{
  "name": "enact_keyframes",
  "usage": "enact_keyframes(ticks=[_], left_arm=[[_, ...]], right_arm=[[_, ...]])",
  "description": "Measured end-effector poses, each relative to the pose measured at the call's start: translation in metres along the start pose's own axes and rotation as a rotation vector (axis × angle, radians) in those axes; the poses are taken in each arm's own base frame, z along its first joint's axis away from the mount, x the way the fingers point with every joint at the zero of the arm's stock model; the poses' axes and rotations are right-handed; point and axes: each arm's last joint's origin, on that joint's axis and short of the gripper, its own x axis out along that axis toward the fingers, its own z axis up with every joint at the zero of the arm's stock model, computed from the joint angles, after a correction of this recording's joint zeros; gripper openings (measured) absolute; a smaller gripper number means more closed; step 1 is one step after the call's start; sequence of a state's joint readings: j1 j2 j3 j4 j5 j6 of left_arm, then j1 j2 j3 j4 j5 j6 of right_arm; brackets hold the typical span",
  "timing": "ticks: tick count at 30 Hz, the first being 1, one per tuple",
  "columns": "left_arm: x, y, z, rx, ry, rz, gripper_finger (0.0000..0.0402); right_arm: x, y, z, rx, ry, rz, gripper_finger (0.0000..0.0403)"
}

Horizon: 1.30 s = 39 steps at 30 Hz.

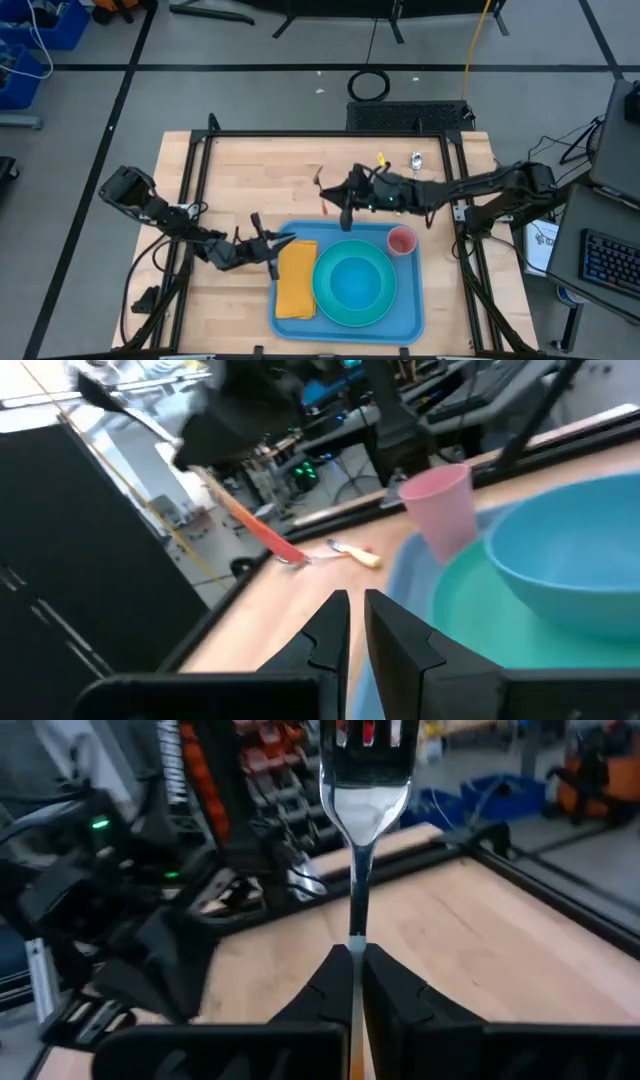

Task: Set up tray
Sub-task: Put the orange fork on top of the napkin

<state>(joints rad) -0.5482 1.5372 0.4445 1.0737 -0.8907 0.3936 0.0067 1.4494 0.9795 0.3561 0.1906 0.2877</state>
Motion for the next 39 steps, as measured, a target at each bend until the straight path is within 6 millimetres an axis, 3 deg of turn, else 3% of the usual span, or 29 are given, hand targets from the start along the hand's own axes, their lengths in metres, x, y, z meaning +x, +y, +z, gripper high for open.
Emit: enact_keyframes(ticks=[10,14,21,27,39], left_arm=[[0.035,0.027,0.001,-0.064,-0.012,0.059,0.0042],[0.040,0.039,0.007,-0.161,-0.082,0.118,0.0042],[0.043,0.038,0.015,-0.006,-0.146,0.052,0.0042],[0.050,0.037,0.030,-0.005,-0.168,0.058,0.0044],[0.059,0.038,0.028,-0.001,0.009,0.198,0.0142]], right_arm=[[-0.018,0.026,-0.032,-0.110,-0.187,0.020,0.0000],[-0.024,0.033,-0.035,-0.147,-0.232,-0.006,0.0000],[-0.033,0.050,-0.030,-0.247,-0.332,-0.034,0.0000],[-0.037,0.055,-0.025,-0.267,-0.395,-0.024,0.0000],[-0.039,0.057,-0.018,-0.282,-0.506,0.006,0.0000]])
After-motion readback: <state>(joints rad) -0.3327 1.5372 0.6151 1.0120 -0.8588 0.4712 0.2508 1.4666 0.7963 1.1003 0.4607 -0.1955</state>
